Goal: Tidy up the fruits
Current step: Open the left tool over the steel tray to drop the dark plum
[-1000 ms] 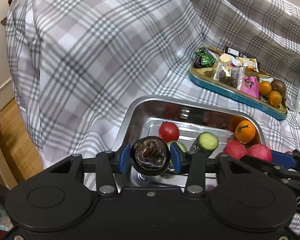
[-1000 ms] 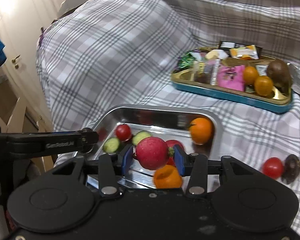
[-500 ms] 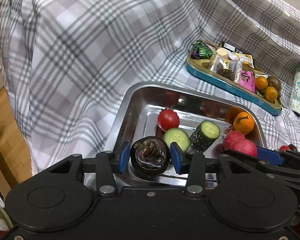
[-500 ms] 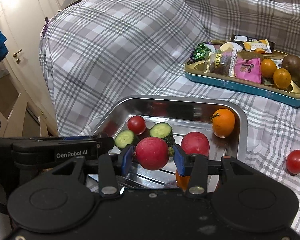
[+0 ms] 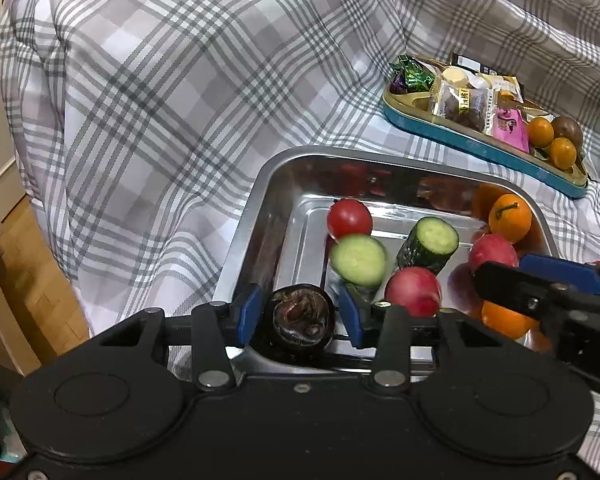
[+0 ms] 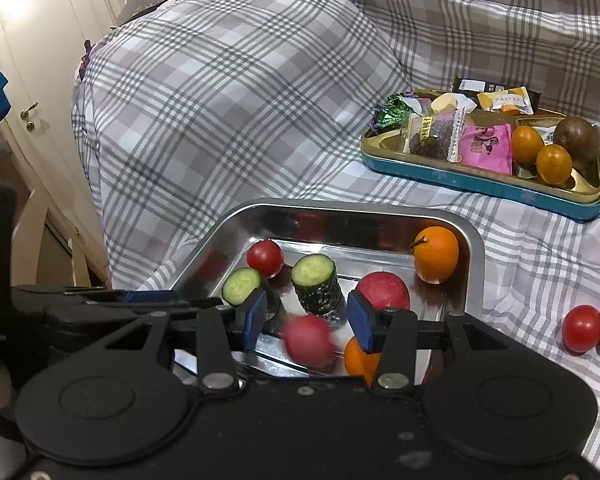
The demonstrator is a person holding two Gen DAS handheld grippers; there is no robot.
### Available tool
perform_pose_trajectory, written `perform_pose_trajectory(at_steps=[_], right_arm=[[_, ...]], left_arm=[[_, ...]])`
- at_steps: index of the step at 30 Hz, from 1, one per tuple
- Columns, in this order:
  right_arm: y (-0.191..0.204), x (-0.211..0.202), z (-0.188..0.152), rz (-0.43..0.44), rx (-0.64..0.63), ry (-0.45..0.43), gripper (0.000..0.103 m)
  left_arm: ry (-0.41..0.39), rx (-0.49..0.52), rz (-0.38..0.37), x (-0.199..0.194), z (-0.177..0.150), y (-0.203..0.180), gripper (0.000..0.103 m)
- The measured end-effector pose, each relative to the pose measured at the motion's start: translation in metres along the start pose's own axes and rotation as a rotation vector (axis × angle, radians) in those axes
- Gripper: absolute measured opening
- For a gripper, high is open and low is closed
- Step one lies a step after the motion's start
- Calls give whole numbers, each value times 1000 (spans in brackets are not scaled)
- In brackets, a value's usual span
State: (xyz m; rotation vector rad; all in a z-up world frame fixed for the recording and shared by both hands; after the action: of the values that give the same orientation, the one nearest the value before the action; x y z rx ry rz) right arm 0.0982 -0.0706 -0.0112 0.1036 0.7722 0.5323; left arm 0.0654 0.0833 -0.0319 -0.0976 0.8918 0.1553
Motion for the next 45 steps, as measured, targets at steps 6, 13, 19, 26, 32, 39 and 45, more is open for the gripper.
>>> perform_pose_trajectory(at_steps=[6,13,19,26,32,39,45], right_arm=[[-2,-3,-1,2,6,-2,49],[-2,-6,-3,5,4,1,49],[-4,-9,-5,3,1,-4,49],[-10,-13,-4,-12,5,-8,49],[-30,-17,1,-67,35,-8,49],[-72,-37,-1,-178,102,-12,49],[-117,-59,-18,-291,205,-14,49]], left_arm=[[-18,8,7,-3,0,-1,50],[-55,58,35,-7,1,-9,50],[-64,65,35,-7,1,-11,50],[-54,84,13,-6,1,-14,50],[-57,106,21,-6,-1,-19,50],[-49,106,3,-4,0,-18,50],[-60,162,-5,-8,-3,-30,50]])
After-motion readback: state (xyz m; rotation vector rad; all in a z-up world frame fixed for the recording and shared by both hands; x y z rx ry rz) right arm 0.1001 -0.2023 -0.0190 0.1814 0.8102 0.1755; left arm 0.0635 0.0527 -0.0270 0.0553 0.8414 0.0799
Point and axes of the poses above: each gripper's, at about its wrist camera, not at the fingertips, and x roughly the way its jaws point, y to its left, z to its top, the point moved 3 cm from there along x, roughly the way its jaws point, and after that the axes turned 1 degree about -z, right-handed, at the moved point
